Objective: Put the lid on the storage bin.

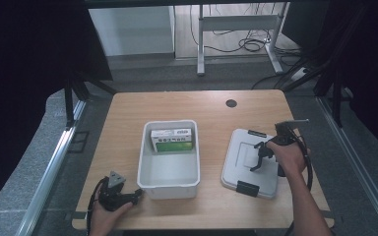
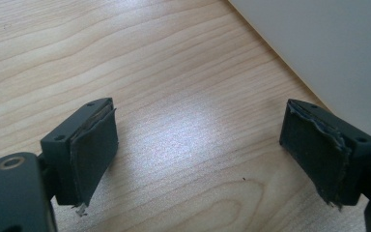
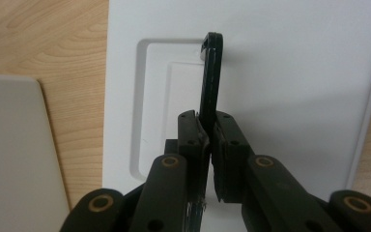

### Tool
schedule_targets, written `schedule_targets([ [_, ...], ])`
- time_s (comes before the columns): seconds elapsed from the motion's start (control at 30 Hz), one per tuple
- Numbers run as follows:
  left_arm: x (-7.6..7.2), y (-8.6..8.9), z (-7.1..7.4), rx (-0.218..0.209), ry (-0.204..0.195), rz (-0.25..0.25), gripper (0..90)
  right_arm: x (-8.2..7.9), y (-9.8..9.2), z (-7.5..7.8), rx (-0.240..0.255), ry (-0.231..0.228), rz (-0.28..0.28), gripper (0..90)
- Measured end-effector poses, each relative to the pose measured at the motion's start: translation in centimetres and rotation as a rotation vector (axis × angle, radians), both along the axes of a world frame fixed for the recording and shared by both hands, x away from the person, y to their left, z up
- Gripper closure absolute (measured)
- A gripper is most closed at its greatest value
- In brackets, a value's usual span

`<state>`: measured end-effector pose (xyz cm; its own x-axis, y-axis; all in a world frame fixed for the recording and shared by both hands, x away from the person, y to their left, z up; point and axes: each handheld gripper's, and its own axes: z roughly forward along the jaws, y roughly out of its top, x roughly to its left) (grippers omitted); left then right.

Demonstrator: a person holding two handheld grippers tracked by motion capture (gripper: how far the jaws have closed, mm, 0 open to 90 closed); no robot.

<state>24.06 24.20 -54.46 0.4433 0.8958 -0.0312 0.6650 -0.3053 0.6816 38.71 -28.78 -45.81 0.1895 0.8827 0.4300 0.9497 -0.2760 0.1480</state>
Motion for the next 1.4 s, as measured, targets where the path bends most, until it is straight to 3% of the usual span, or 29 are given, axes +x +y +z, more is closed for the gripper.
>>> schedule_targets([
  [0.3, 0.0, 0.0, 0.0, 0.0, 0.0, 0.0, 13.3, -0.1, -0.5, -0.1, 0.058, 0.013, -0.057, 84.4],
  [0.5, 0.0, 0.0, 0.0, 0.0, 0.0, 0.0, 13.3, -0.3, -0.9, 0.7, 0.082, 0.001, -0.076, 84.6],
  [0.93, 0.0, 0.0, 0.0, 0.0, 0.0, 0.0, 13.3, -1.2, -0.9, 4.2, 0.075, -0.057, -0.036, 84.7],
  [1.4, 0.0, 0.0, 0.0, 0.0, 0.0, 0.0, 13.3, -2.0, -0.2, 7.1, 0.112, -0.109, 0.008, 84.7],
])
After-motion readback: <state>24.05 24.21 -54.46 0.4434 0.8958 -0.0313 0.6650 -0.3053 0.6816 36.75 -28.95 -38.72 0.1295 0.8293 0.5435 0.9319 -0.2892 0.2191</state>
